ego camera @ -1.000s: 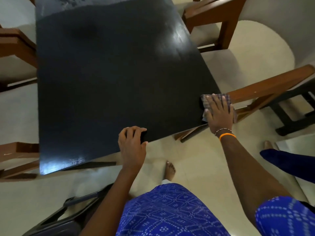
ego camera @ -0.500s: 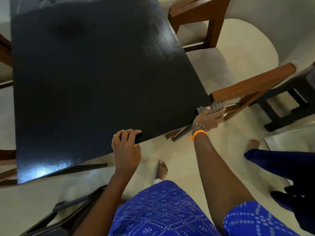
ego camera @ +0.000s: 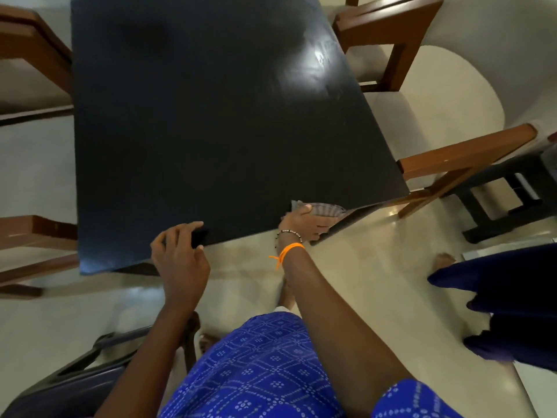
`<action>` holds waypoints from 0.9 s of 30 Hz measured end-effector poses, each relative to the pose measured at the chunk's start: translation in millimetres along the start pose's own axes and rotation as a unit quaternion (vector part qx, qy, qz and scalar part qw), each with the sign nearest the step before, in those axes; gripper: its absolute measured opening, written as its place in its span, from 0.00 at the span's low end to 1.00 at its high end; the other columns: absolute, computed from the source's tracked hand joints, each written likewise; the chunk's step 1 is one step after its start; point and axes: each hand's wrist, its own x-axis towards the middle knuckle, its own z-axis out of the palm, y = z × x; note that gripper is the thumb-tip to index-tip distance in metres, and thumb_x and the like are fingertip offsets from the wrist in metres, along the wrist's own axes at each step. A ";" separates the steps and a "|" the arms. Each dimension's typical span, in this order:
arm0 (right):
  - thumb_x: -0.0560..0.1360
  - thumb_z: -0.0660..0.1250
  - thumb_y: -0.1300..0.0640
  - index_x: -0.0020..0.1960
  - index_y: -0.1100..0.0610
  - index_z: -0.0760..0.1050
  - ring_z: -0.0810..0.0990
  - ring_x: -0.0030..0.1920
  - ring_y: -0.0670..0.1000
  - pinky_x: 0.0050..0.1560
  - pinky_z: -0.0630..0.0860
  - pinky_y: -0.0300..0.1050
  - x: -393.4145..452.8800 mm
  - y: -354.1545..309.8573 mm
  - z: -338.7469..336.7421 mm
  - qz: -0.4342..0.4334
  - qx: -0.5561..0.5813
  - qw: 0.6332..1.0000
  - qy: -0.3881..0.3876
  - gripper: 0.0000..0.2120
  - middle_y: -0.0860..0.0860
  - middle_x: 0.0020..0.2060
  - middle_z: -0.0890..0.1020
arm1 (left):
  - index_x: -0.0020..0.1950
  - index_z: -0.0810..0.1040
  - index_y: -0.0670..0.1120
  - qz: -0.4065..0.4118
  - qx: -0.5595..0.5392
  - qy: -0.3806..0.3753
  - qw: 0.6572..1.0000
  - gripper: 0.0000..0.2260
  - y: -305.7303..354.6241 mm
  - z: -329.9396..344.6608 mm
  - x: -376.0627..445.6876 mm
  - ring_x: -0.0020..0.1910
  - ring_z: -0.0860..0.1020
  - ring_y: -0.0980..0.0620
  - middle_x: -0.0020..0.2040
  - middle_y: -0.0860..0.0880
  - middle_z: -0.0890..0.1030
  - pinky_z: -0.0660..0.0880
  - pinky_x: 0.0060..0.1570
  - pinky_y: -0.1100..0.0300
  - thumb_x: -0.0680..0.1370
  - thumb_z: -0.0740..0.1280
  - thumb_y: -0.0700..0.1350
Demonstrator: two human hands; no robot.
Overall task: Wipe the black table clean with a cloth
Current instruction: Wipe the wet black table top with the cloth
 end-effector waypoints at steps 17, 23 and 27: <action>0.80 0.55 0.54 0.73 0.69 0.37 0.64 0.68 0.63 0.68 0.61 0.52 -278.0 70.9 74.8 -0.033 -0.147 0.937 -0.316 0.35 0.64 0.71 0.56 | 0.60 0.75 0.45 -0.212 0.016 0.105 0.971 0.26 -149.5 -80.1 -71.6 0.56 0.68 0.39 0.57 0.43 0.76 0.65 0.53 0.50 0.65 0.60 0.27; 0.77 0.57 0.49 0.71 0.71 0.53 0.69 0.65 0.65 0.64 0.67 0.55 -333.7 104.0 65.4 -0.163 -0.174 0.831 -0.503 0.33 0.67 0.67 0.65 | 0.55 0.76 0.38 -0.266 0.013 0.135 0.954 0.23 -174.7 -90.0 -99.0 0.54 0.70 0.38 0.54 0.39 0.78 0.62 0.52 0.54 0.62 0.60 0.25; 0.76 0.60 0.58 0.73 0.62 0.57 0.73 0.58 0.64 0.59 0.72 0.59 -327.3 111.1 54.0 -0.460 -0.240 0.637 -0.570 0.27 0.64 0.64 0.70 | 0.58 0.76 0.38 -0.286 0.002 0.151 0.946 0.24 -174.9 -93.6 -113.5 0.56 0.71 0.34 0.57 0.39 0.77 0.58 0.49 0.60 0.64 0.59 0.25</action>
